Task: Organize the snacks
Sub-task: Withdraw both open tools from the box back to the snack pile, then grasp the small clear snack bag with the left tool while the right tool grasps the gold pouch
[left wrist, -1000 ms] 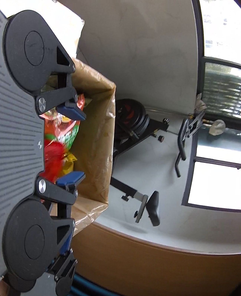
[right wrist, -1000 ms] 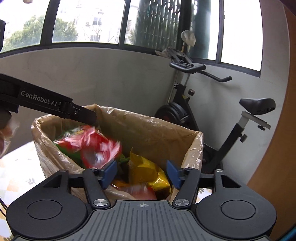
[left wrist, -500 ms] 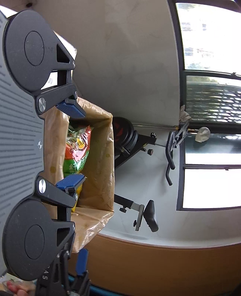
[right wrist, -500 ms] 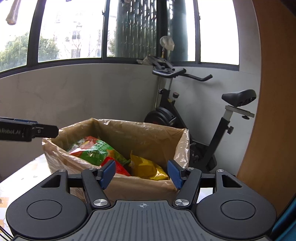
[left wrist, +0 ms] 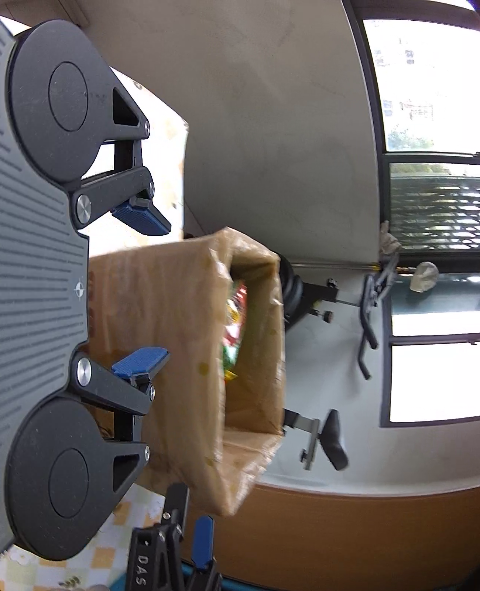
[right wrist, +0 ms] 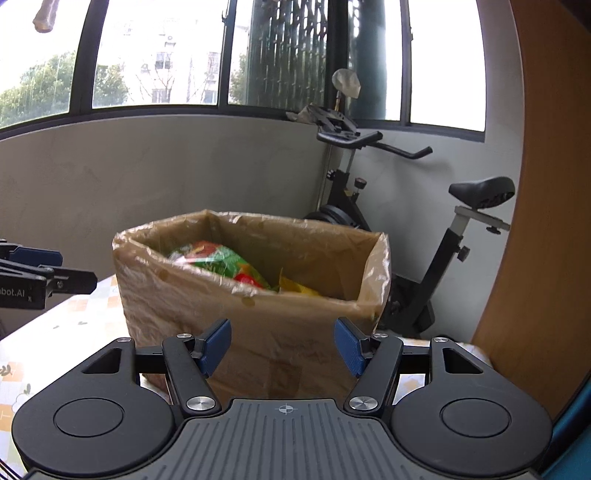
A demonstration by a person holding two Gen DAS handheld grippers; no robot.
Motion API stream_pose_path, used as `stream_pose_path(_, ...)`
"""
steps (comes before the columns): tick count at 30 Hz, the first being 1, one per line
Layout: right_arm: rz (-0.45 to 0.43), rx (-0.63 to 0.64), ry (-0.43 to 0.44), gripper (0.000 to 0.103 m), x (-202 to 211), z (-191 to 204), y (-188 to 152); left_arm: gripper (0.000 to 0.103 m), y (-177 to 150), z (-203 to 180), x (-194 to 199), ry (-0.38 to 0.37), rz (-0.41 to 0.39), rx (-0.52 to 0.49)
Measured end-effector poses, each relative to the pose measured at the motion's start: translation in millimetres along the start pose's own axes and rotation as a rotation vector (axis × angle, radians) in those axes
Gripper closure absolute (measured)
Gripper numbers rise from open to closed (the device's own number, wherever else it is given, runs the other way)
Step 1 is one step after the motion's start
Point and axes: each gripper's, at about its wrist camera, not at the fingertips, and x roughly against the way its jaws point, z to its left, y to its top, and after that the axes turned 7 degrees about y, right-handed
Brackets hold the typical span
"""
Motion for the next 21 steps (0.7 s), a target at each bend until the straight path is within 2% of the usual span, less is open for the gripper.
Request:
stream_pose_path(9,0.084,0.003,0.036,0.044,-21,7,-36,0.034,-36,17,-8,-0.011,0.072,0.016)
stream_pose_path(16,0.137,-0.044,0.080,0.044,-42,8,-75,0.034,-90,16,-14,-0.057,0.149,0.013)
stream_pose_path(21,0.196,-0.061,0.099,0.044,-57,12,-102,0.034,-128,-2,-20,-0.105,0.210,-0.049)
